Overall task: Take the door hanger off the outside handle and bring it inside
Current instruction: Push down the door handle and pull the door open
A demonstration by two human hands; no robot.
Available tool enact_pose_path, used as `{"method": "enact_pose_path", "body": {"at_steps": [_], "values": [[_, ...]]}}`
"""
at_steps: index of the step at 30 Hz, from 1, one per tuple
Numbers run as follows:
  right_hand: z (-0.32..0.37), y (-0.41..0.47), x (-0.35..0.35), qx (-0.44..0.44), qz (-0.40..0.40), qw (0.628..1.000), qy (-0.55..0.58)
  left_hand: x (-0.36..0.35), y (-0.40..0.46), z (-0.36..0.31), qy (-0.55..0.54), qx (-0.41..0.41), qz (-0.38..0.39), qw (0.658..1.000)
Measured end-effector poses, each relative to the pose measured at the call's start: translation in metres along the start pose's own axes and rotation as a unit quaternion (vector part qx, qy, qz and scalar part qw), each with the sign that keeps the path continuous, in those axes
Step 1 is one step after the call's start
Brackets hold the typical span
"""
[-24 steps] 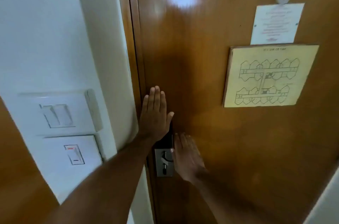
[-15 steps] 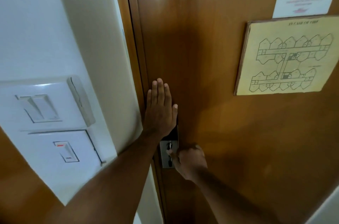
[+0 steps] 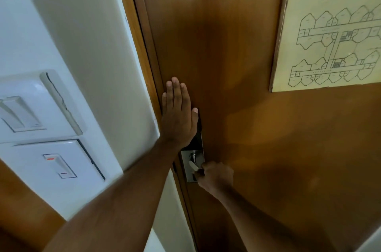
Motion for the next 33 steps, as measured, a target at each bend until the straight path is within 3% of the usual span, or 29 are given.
{"method": "enact_pose_path", "body": {"at_steps": [10,18,23,27,30,33], "values": [[-0.003,-0.021,-0.004,-0.024,-0.037,0.998,0.049,0.011,-0.014,-0.009,0.010,0.000,-0.006,1.000],[-0.007,-0.085,0.023,-0.026,-0.036,0.999,0.030,0.063,-0.045,-0.045,-0.020,-0.014,-0.007,1.000],[-0.018,-0.140,0.039,-0.051,-0.054,0.997,0.029,0.105,-0.084,-0.071,-0.034,-0.085,-0.020,0.996],[-0.026,-0.198,0.058,-0.022,-0.136,0.989,0.049,0.143,-0.120,-0.071,-0.039,-0.147,-0.079,0.985],[-0.046,-0.234,0.069,-0.071,-0.099,0.991,0.049,0.170,-0.127,-0.075,-0.131,-0.159,-0.143,0.968],[-0.068,-0.268,0.077,-0.117,-0.065,0.990,0.048,0.187,-0.129,-0.091,-0.224,-0.241,-0.176,0.928]]}}
Point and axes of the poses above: each hand's wrist, its own y-axis towards the middle knuckle, its own x-axis out of the back of the hand, z = x × y, the point moved 2 cm from there along y, towards the middle knuckle, and after that the axes turned 15 degrees about -x, right-handed, at the moved point
